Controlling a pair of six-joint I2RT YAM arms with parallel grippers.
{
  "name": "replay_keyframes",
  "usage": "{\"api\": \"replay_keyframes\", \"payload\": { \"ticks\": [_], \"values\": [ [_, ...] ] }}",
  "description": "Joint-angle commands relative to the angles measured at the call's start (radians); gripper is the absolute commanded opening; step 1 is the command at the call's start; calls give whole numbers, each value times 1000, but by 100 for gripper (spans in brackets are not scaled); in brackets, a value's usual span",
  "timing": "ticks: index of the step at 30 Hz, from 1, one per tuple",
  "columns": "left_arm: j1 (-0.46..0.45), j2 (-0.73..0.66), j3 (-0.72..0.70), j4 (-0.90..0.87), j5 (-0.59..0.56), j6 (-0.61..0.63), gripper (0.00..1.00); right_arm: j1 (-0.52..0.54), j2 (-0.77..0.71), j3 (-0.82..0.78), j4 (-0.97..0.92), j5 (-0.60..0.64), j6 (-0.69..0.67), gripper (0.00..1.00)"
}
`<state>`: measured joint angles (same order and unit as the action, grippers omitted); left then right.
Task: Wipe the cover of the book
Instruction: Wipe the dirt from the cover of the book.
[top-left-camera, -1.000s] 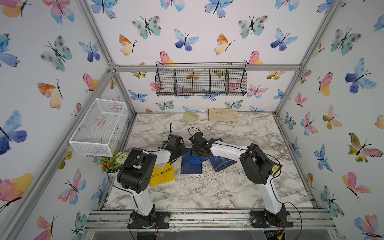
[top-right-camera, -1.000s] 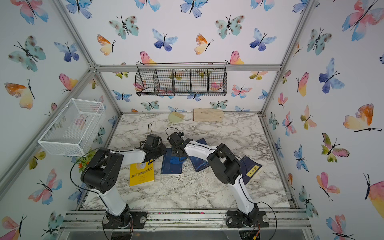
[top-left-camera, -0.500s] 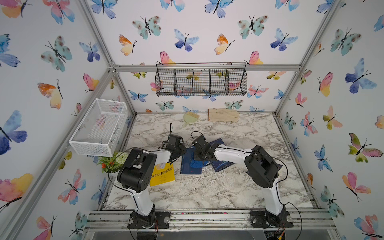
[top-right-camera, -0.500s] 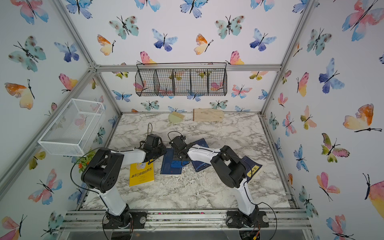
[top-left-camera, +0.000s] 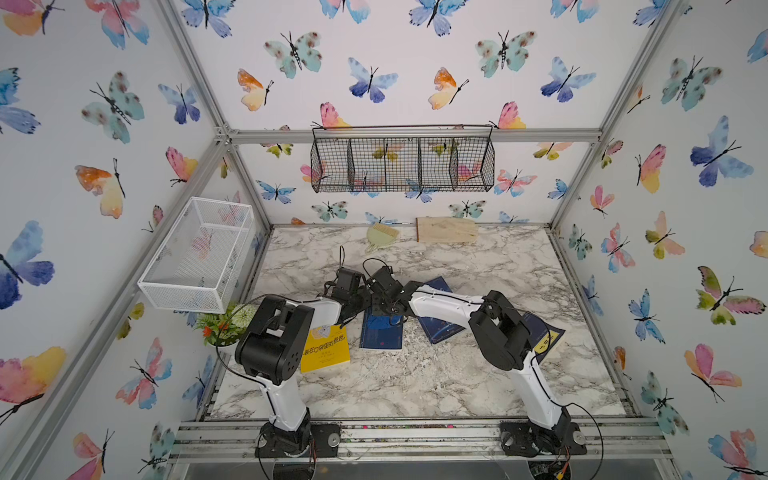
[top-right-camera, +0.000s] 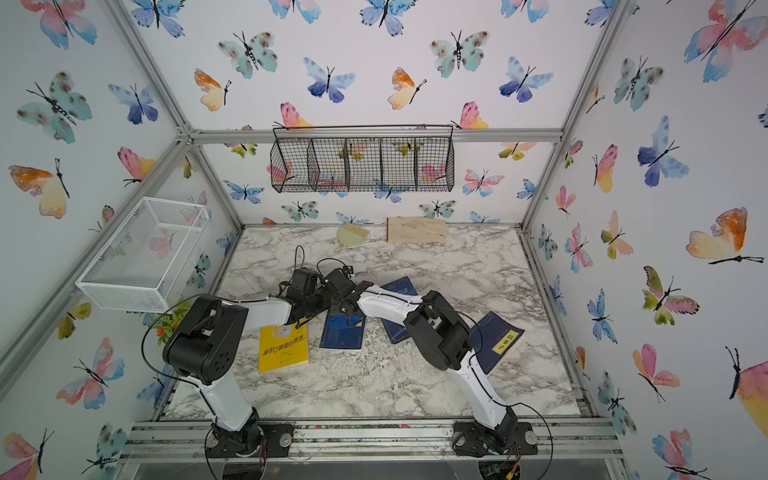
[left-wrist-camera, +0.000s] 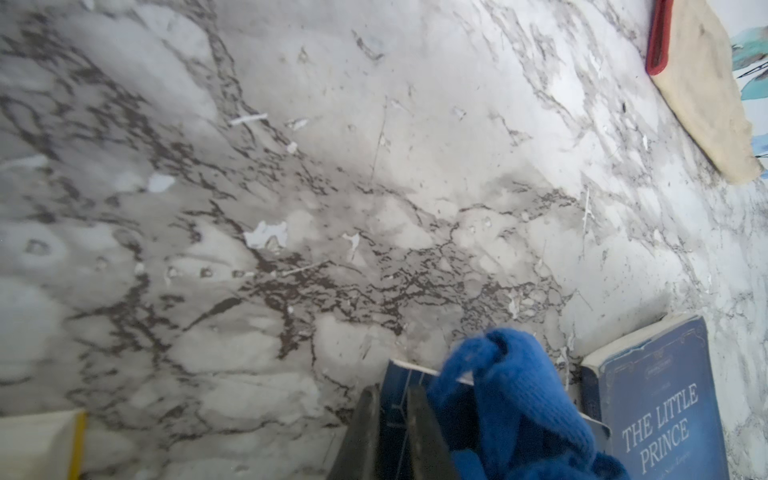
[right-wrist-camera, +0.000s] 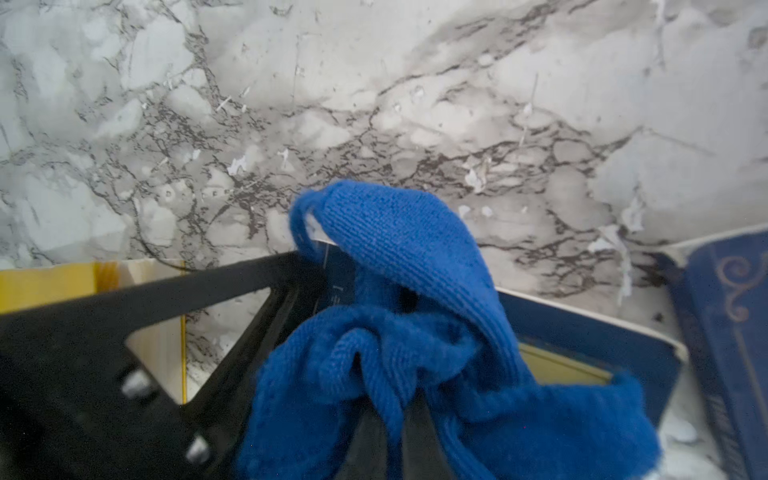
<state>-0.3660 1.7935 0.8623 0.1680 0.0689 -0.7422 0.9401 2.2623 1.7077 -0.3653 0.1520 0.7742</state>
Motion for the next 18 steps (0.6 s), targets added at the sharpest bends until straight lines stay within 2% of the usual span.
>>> {"api": "replay_keyframes", "payload": {
  "ticks": [1, 6, 10, 15, 18],
  "values": [
    [0, 30, -25, -87, 20, -1, 15, -9, 59, -91, -77, -38, 7, 1],
    [2, 34, -25, -87, 21, -4, 15, 0, -53, -288, 19, -159, 45, 1],
    [3, 33, -24, -90, 19, -5, 15, 20, -161, -412, 70, -235, 26, 1],
    [8, 26, -27, -94, 18, -4, 15, 48, -229, -461, 110, -297, 26, 1],
    [10, 22, -29, -90, 18, -3, 15, 54, -205, -434, 133, -320, 34, 1]
  ]
}}
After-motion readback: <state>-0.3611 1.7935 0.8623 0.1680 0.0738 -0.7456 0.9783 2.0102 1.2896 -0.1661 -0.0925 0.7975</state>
